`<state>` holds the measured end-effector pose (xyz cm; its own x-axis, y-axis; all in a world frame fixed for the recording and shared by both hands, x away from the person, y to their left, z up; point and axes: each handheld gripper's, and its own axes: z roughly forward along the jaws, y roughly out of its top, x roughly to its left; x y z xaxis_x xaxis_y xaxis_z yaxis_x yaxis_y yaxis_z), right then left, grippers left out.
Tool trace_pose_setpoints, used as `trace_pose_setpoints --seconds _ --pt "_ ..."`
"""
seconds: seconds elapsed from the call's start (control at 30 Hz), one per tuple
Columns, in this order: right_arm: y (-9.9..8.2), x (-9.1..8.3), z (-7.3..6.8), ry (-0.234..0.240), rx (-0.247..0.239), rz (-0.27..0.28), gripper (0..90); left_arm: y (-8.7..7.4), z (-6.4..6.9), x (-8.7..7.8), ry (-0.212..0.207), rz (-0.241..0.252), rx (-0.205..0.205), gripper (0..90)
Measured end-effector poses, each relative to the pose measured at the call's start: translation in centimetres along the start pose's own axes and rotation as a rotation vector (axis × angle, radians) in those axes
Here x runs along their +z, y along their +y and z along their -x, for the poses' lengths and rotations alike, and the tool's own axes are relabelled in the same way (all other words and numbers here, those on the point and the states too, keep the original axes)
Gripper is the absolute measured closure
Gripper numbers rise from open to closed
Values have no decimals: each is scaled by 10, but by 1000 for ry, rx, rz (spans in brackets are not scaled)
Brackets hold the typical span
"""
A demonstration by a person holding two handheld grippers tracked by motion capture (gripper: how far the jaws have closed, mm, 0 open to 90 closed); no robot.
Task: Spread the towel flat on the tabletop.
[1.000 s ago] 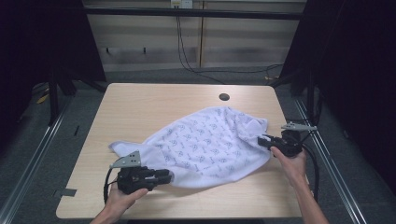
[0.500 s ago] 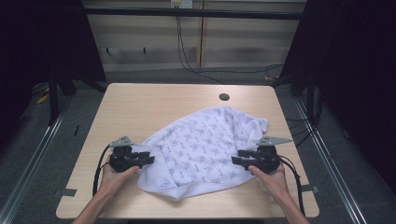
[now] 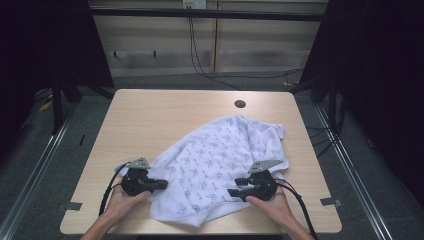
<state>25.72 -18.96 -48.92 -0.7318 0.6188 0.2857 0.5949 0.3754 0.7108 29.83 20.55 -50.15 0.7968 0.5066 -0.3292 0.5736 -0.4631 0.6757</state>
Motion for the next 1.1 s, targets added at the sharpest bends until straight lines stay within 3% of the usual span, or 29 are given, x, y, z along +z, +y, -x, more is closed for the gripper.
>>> trace_pose_setpoints --seconds 0.1,0.2,0.23,0.27,0.3,0.33,0.4,0.47,0.5,0.53,0.6,0.67,0.7,0.73,0.77,0.83,0.87,1.0,1.07,1.1 --pt "-2 13 -1 12 -36 -47 462 -5 15 2 -32 -17 26 867" --pt "-2 16 -3 4 -59 -51 481 -4 16 3 -51 -24 21 858" --pt "-2 18 -4 -30 -97 -47 594 -4 15 4 -64 -20 9 856" --pt "-2 17 -4 -49 -102 -50 657 -3 14 6 -77 -17 1 851" --pt "-2 17 -2 -58 -104 -47 723 -3 14 7 -87 -16 -1 839" --pt "-2 17 -2 -58 -104 -47 723 -3 14 7 -87 -16 -1 814" --pt "0 16 12 -53 -87 -49 900 -2 16 8 -93 -10 -4 763" --pt "1 15 15 -59 -86 -46 900 -1 17 9 -94 -10 0 728" --pt "3 14 19 -91 -81 -51 900 0 18 11 -99 -9 5 728" --pt "5 9 36 -114 -41 -46 900 1 20 13 -104 -7 6 700" --pt "5 7 42 -124 -32 -41 900 2 21 15 -111 -6 8 691" --pt "8 -1 70 -171 24 -25 900 7 27 20 -120 -8 22 654" --pt "9 -1 76 -183 32 -16 900 10 30 21 -109 -2 32 627" --pt "10 -2 82 -193 54 -13 900 13 33 19 -71 16 41 599" --pt "13 -3 89 -208 50 -16 900 17 33 14 -64 50 46 568" --pt "16 -4 100 -242 65 -8 900 22 29 3 -74 124 18 578" --pt "17 -4 106 -256 70 1 900 22 26 0 -57 139 6 582" --pt "21 -7 125 -320 105 24 900 13 10 0 7 90 -19 620" --pt "21 -10 122 -334 105 40 747 9 5 -3 20 81 -23 608" --pt "21 -13 118 -314 103 61 678 8 4 -6 24 84 -30 597"
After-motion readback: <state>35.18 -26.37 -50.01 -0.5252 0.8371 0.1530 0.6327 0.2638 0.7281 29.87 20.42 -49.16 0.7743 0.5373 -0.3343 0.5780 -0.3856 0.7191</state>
